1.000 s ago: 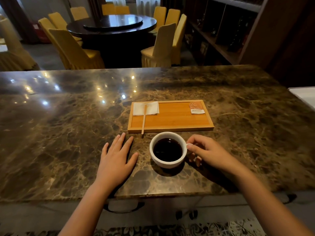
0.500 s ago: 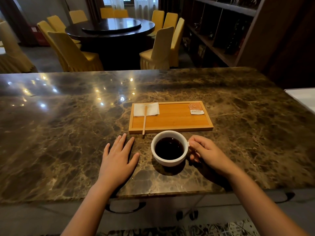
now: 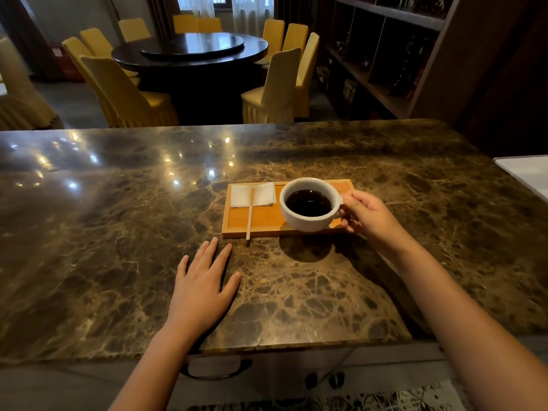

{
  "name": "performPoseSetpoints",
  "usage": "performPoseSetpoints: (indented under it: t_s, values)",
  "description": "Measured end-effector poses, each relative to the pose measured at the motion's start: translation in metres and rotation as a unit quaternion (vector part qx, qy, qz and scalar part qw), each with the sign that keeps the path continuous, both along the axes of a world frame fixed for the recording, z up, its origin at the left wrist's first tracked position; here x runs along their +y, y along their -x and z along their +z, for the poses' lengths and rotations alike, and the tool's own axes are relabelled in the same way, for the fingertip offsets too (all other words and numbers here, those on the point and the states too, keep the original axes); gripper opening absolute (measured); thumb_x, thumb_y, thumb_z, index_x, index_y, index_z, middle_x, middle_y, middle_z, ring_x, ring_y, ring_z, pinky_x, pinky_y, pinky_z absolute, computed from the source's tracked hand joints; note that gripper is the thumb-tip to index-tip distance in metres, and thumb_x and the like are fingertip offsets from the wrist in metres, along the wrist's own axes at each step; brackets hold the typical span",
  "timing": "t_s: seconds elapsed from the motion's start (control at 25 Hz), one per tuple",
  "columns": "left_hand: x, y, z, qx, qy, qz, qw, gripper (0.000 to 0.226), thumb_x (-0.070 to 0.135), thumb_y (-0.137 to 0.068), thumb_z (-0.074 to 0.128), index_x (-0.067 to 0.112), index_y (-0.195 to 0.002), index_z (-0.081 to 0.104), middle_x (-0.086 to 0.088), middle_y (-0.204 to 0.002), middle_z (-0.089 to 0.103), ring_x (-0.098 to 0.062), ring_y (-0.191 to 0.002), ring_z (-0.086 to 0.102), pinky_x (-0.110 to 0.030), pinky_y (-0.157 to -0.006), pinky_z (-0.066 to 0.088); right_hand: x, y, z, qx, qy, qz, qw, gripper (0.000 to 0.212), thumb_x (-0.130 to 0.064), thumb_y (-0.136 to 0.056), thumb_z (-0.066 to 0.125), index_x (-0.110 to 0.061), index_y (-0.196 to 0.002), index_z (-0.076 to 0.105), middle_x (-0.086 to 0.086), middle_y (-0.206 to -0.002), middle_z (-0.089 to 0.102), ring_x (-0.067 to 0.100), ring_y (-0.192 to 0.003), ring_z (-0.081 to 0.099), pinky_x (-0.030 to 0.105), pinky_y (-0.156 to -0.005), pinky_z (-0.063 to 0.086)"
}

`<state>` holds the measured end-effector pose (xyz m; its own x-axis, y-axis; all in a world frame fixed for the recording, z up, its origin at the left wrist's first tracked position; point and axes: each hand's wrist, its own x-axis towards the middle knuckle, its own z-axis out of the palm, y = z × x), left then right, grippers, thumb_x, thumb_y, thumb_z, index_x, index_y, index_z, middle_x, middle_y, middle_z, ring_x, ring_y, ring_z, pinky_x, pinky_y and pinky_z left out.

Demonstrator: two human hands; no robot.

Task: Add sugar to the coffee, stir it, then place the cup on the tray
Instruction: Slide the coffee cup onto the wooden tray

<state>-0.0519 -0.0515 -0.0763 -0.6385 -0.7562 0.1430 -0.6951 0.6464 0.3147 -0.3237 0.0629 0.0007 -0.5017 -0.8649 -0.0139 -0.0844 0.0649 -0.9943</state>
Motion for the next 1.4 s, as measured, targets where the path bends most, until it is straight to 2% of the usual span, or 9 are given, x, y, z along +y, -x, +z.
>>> performPoseSetpoints:
  t_s: [0.24,0.48,0.6,0.8,1.04,1.24,1.4]
  values:
    - [0.0,0.001,0.001,-0.004,-0.003,0.002,1.0,0.071,0.063,-0.078,0.012,0.031,-0.142,0.019,0.0,-0.154,0.012,-0.007,-0.139,-0.001,-0.042,-0.114,0.0,-0.024,0.017,-0.013,-0.013,-0.011,-0.025,1.0,0.032,-0.016,-0.098,0.036,-0.017,-0.073,0.055,0.002,-0.07,0.053,0.002,-0.047,0.049,0.012,-0.042,0.039]
    - [0.0,0.0,0.001,-0.01,-0.006,0.002,1.0,0.072,0.063,-0.078,0.011,0.031,-0.142,0.017,0.001,-0.155,0.01,-0.004,-0.136,-0.005,-0.041,-0.115,-0.001,-0.031,0.021,-0.025,0.014,-0.051,-0.037,0.998,0.031,-0.019,-0.098,0.037,-0.019,-0.074,0.057,0.001,-0.072,0.055,0.009,-0.055,0.049,0.014,-0.046,0.04]
    - [0.0,-0.001,0.002,-0.011,-0.006,0.001,1.0,0.071,0.063,-0.078,0.011,0.031,-0.142,0.017,0.001,-0.155,0.01,-0.004,-0.137,-0.004,-0.042,-0.115,-0.001,-0.033,0.019,-0.023,0.029,-0.058,-0.054,0.996,0.028,-0.02,-0.098,0.037,-0.014,-0.081,0.058,0.002,-0.074,0.057,0.01,-0.057,0.05,0.015,-0.047,0.042]
    - [0.0,0.0,0.002,-0.012,-0.009,0.001,1.0,0.072,0.063,-0.078,0.01,0.031,-0.142,0.018,0.001,-0.155,0.01,-0.005,-0.137,-0.004,-0.042,-0.115,-0.001,-0.04,0.019,-0.024,0.097,-0.11,-0.109,0.983,0.027,-0.026,-0.098,0.038,-0.011,-0.093,0.06,0.007,-0.073,0.061,0.015,-0.062,0.055,0.026,-0.058,0.046]
    - [0.0,0.0,0.002,-0.016,-0.008,-0.001,1.0,0.072,0.063,-0.078,0.01,0.031,-0.142,0.018,0.001,-0.155,0.01,-0.006,-0.138,-0.003,-0.042,-0.115,-0.001,-0.052,0.019,-0.021,0.115,-0.13,-0.144,0.974,0.024,-0.026,-0.097,0.039,-0.013,-0.099,0.058,0.006,-0.074,0.061,0.013,-0.061,0.056,0.022,-0.054,0.048]
    - [0.0,0.0,0.003,-0.014,-0.011,-0.001,1.0,0.072,0.063,-0.078,0.011,0.031,-0.142,0.019,0.001,-0.155,0.011,-0.008,-0.14,0.0,-0.043,-0.115,0.0,-0.062,0.021,-0.018,0.111,-0.125,-0.146,0.975,0.025,-0.025,-0.097,0.039,-0.009,-0.101,0.058,0.008,-0.071,0.061,0.015,-0.059,0.057,0.03,-0.055,0.052]
    - [0.0,0.0,0.003,-0.016,-0.01,0.001,1.0,0.072,0.063,-0.078,0.011,0.031,-0.142,0.018,0.001,-0.155,0.011,-0.009,-0.14,0.0,-0.043,-0.115,-0.001,-0.063,0.024,-0.019,0.124,-0.13,-0.144,0.973,0.025,-0.027,-0.097,0.042,-0.008,-0.101,0.057,0.008,-0.073,0.062,0.016,-0.061,0.058,0.028,-0.055,0.053]
